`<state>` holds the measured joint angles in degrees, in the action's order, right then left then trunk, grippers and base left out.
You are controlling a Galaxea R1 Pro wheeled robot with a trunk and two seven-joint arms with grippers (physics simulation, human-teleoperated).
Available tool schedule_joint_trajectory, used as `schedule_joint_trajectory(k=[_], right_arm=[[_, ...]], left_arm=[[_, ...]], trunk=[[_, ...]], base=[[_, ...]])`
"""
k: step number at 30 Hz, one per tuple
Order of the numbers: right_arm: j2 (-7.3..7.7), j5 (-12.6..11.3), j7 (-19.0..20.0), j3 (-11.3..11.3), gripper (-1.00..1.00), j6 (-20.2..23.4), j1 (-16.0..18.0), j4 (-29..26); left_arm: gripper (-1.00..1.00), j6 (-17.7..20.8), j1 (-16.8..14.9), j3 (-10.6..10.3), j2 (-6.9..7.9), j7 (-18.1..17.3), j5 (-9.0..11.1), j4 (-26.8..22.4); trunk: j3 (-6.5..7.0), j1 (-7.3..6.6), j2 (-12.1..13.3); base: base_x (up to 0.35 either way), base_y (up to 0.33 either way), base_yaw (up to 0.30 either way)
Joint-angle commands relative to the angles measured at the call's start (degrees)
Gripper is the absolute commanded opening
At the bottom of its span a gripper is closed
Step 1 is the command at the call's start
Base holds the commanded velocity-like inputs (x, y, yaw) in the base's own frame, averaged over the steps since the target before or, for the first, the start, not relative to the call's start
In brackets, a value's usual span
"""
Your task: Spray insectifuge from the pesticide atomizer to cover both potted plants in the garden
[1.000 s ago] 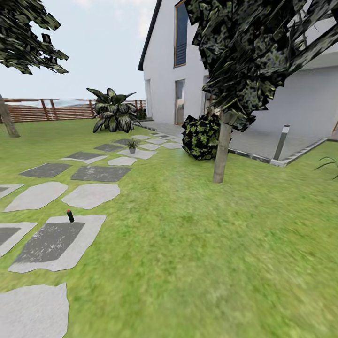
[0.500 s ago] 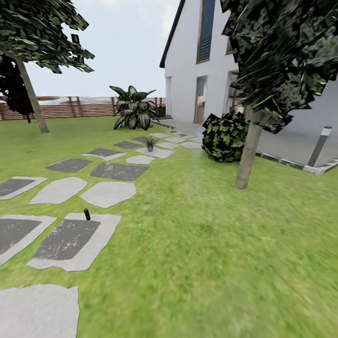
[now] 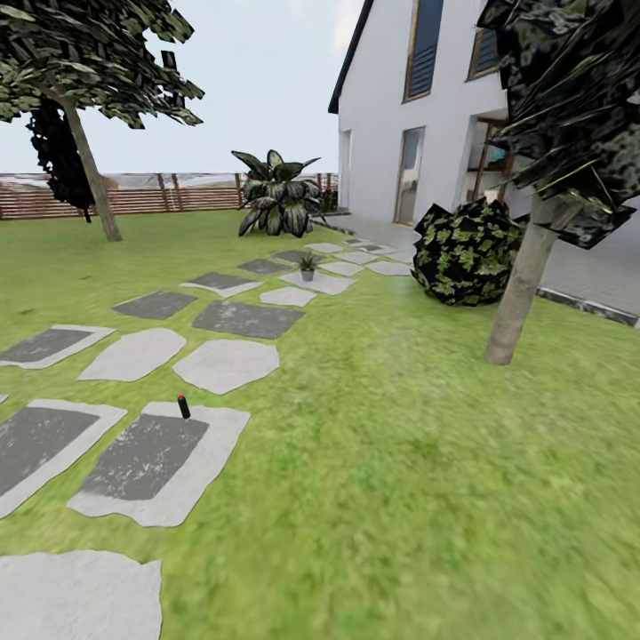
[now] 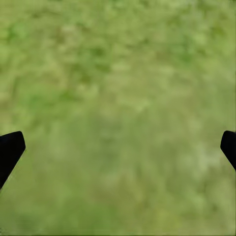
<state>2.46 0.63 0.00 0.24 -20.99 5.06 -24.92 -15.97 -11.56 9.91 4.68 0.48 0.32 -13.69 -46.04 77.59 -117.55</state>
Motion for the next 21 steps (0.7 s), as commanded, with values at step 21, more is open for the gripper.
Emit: schedule_joint_trajectory(k=[21], right_arm=[[0.01, 2.04, -0.16, -0.01, 1.0, -0.17, 0.03, 0.13]], left_arm=[[1.0, -0.2, -0.04, 0.02, 0.07, 0.05, 0.03, 0.1]], trunk=[[-0.06, 0.03, -0.02]], base=[[0.339, 0.011, 0.001]])
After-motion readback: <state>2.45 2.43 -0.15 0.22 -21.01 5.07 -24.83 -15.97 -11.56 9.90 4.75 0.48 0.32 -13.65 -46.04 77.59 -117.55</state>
